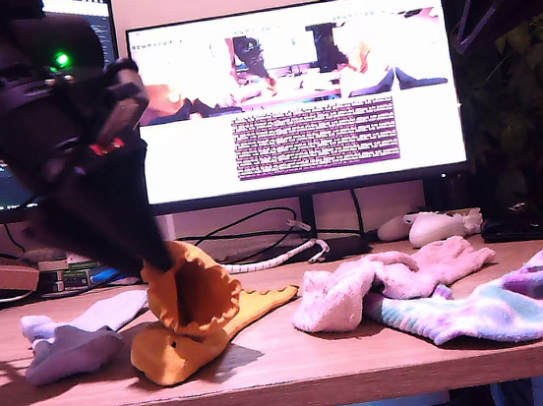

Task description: Pair up the socks based on colour and pattern, by placing them on top of one another

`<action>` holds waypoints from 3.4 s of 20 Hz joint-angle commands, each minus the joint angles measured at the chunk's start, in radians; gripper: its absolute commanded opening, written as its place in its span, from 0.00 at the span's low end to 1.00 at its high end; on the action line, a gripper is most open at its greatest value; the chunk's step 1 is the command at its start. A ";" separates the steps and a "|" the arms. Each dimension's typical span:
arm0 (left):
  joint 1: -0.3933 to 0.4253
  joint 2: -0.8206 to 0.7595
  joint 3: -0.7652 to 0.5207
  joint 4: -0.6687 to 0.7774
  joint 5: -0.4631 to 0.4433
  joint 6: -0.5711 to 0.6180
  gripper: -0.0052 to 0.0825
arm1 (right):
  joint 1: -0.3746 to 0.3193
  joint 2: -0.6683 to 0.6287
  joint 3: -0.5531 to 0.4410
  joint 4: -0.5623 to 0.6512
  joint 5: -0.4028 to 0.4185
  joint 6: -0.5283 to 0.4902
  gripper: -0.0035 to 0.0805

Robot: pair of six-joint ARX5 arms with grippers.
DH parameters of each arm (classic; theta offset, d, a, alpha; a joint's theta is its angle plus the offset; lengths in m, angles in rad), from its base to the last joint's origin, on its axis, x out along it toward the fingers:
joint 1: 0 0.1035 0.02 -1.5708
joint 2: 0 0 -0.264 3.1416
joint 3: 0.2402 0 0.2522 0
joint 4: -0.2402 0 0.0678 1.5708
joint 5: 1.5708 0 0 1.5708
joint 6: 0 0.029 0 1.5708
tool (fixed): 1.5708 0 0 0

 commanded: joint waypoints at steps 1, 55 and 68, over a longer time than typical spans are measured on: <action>0.011 -0.008 0.008 -0.074 0.006 0.008 0.48 | -0.002 0.001 0.000 0.015 -0.001 0.000 0.03; 0.111 0.348 0.197 0.535 0.074 -0.131 0.04 | -0.002 0.051 0.000 0.076 -0.009 0.001 0.03; 0.105 0.351 0.206 0.574 0.055 -0.108 0.46 | -0.002 0.051 0.000 0.077 -0.009 0.001 0.03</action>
